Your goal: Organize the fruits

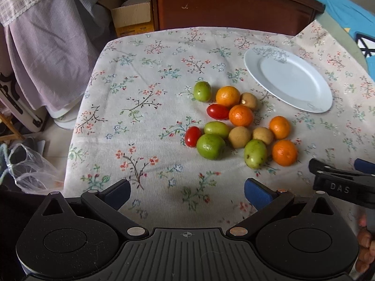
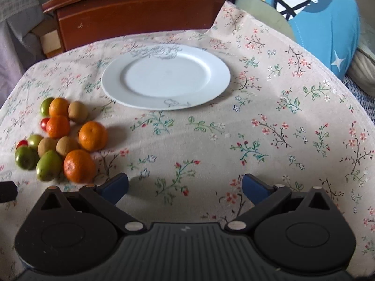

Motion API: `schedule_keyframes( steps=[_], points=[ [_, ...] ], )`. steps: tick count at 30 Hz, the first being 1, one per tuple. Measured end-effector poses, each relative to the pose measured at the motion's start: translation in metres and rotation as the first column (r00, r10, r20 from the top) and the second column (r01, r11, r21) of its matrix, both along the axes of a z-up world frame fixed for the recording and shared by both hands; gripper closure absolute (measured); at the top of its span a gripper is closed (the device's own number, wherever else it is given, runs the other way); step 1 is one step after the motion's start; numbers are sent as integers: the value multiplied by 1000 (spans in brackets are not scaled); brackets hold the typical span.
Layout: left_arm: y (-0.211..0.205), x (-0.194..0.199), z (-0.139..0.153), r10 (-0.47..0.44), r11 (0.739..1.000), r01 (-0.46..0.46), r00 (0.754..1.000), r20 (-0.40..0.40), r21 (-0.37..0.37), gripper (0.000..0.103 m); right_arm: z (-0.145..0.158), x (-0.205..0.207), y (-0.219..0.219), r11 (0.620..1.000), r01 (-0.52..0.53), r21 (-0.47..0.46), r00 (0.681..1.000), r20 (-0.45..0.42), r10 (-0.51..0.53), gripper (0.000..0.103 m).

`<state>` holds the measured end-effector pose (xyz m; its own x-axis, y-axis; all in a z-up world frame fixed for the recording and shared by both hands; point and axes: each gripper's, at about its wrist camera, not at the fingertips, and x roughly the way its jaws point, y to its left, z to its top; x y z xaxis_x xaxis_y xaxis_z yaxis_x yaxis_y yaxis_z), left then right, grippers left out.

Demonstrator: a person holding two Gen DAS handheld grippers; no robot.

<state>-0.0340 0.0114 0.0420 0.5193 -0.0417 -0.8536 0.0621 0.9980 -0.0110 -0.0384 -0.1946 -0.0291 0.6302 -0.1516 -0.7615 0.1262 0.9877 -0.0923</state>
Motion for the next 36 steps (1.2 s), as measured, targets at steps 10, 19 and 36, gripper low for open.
schedule_keyframes(
  steps=[10, 19, 36],
  points=[
    [-20, -45, 9, -123, 992, 123, 992, -25, -7, 0, 24, -17, -12, 1000, 18, 7, 999, -36, -18, 1],
    [-38, -42, -23, -151, 988, 147, 985, -83, -45, 0, 24, -19, -13, 999, 36, 18, 997, -62, -35, 1],
    [-4, -9, -13, 11, 997, -12, 1000, -8, -77, 0, 18, -15, 1, 1000, -9, -1, 996, -84, 9, 1]
  ],
)
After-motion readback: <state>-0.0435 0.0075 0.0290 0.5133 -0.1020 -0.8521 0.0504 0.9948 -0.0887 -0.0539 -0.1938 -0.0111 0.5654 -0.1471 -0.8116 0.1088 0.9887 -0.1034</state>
